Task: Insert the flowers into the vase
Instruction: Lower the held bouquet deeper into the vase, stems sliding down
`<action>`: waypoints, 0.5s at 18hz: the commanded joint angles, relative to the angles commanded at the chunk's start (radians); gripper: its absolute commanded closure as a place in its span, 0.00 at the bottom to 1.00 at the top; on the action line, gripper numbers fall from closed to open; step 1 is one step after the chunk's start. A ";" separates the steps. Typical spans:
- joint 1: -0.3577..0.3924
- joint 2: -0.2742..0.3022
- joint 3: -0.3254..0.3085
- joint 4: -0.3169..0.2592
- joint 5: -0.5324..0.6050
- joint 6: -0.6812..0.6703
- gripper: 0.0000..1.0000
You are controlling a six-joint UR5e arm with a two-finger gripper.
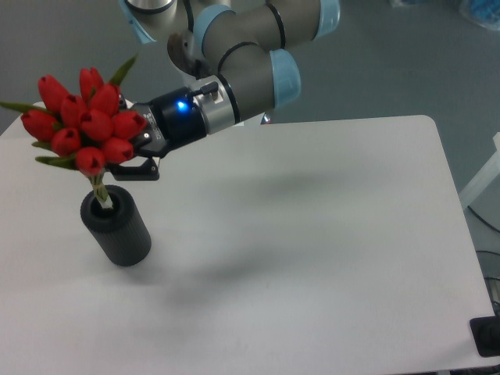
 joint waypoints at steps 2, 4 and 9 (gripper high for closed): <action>0.000 -0.002 -0.002 0.006 0.000 0.006 0.99; -0.002 -0.012 -0.017 0.015 0.002 0.040 0.99; -0.003 -0.017 -0.049 0.018 0.002 0.084 0.98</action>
